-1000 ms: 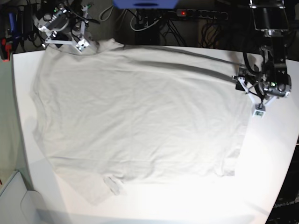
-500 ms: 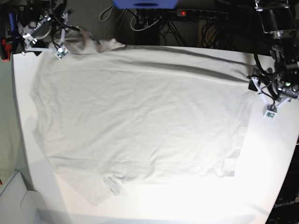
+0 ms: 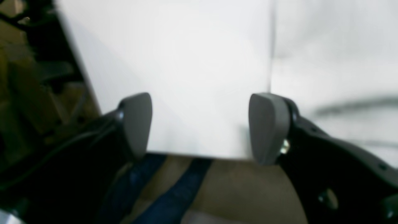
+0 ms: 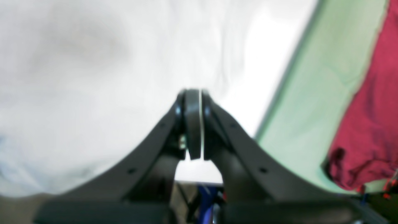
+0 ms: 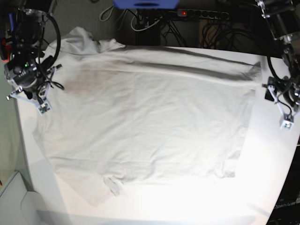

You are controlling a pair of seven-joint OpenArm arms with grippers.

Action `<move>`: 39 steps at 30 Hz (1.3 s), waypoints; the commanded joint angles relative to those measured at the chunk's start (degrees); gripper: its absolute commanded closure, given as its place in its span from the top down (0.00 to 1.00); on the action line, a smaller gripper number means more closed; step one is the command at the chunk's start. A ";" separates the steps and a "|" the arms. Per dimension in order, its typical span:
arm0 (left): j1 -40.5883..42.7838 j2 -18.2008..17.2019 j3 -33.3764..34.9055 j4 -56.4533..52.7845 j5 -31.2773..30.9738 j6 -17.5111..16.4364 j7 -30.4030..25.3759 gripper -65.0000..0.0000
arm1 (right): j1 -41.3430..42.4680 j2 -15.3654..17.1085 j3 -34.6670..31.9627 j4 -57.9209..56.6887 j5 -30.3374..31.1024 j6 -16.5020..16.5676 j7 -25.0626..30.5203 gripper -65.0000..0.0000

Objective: Layout the t-shirt on the table in an organized manner, then fold the t-shirt properly

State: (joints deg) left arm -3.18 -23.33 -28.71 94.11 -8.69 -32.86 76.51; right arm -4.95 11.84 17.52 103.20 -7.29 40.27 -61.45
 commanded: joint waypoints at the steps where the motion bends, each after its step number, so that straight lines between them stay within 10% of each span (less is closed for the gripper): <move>1: -2.14 1.05 0.01 0.18 -0.32 0.03 -0.77 0.72 | 2.80 0.69 0.28 -2.14 -0.40 -0.27 0.31 0.00; 13: -6.18 10.37 0.09 -13.80 10.40 0.11 -10.97 0.72 | 11.68 2.63 0.11 -21.31 -0.32 -0.27 6.73 0.00; 39: -10.58 10.10 2.47 -29.18 11.72 0.20 -20.82 0.72 | 26.53 3.15 0.02 -43.73 -7.96 -0.27 19.30 0.00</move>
State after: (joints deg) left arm -13.96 -13.13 -26.37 64.97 0.56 -32.80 53.41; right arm 20.82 14.59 17.47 59.48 -14.24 39.70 -40.93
